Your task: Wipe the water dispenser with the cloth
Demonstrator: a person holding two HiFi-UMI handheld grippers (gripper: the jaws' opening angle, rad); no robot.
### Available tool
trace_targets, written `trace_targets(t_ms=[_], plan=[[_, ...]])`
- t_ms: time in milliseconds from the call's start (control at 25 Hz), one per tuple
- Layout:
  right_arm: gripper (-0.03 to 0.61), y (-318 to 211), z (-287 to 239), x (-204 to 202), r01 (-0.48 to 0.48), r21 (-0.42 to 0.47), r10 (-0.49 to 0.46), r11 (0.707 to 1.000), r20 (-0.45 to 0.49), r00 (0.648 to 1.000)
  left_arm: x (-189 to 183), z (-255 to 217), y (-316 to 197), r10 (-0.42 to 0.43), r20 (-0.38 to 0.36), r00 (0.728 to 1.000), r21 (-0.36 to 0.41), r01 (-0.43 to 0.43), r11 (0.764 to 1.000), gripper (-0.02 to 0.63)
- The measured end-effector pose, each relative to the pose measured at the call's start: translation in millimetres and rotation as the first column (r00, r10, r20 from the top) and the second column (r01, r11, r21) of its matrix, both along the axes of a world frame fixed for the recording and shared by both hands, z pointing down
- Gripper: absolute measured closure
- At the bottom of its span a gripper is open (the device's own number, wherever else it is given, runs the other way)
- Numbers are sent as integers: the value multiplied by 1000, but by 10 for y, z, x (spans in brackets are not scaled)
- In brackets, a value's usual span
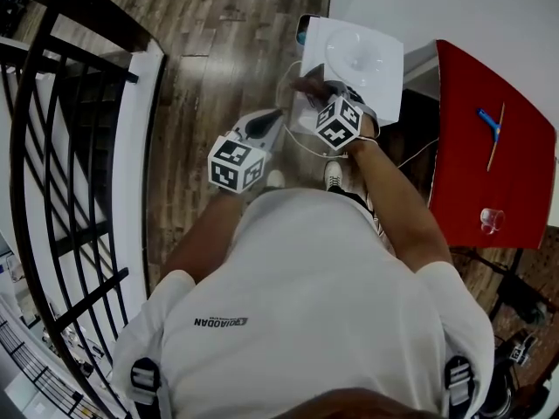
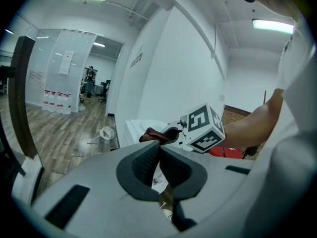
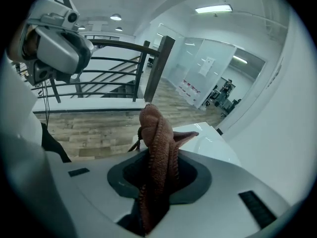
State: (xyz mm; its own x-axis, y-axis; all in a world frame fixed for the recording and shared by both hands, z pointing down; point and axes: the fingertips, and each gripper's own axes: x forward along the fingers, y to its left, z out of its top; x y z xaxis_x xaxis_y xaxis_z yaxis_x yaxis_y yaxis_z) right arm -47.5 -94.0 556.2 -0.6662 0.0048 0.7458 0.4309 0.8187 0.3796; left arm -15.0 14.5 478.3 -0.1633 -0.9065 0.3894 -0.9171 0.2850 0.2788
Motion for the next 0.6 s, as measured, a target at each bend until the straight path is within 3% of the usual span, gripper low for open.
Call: trace_targets(t_ms=[600], plan=[[492, -822, -1, 570, -158, -60, 159, 986, 13, 987, 93, 76, -381, 56, -16, 998, -16, -56, 998, 617]])
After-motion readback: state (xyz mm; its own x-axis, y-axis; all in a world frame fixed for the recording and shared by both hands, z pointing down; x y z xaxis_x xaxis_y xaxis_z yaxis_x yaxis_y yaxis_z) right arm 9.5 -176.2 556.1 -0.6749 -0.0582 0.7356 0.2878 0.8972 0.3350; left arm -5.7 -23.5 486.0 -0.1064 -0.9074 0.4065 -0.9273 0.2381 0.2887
